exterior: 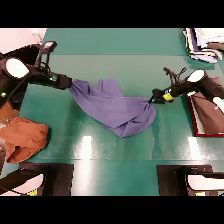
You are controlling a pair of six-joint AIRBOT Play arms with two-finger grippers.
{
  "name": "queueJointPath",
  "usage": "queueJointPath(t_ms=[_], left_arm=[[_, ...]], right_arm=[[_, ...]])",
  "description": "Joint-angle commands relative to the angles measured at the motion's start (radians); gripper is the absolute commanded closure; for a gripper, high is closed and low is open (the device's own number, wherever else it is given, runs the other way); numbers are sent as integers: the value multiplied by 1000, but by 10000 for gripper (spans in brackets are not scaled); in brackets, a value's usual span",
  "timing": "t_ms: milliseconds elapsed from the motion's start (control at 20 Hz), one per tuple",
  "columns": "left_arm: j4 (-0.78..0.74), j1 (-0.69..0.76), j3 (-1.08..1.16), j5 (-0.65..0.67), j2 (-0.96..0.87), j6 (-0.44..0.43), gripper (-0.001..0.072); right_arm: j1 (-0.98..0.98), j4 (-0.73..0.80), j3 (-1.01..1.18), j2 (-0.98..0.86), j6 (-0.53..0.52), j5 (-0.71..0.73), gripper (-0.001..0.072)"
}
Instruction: Fold the shirts.
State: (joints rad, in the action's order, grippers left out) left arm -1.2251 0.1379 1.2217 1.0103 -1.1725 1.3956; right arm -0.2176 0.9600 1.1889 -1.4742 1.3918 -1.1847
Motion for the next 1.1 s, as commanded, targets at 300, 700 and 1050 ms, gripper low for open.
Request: queueJointPath(t_ms=[300,700,1050], left_arm=[[-109,0,526,0,299,34,685],[-58,0,825,9,357,71,686],[-172,0,740,41,212,37,685]], right_arm=[[76,143,354,454,-5,-5,695],[211,143,456,737,24,-46,697],[264,133,534,548,130,-266,697]])
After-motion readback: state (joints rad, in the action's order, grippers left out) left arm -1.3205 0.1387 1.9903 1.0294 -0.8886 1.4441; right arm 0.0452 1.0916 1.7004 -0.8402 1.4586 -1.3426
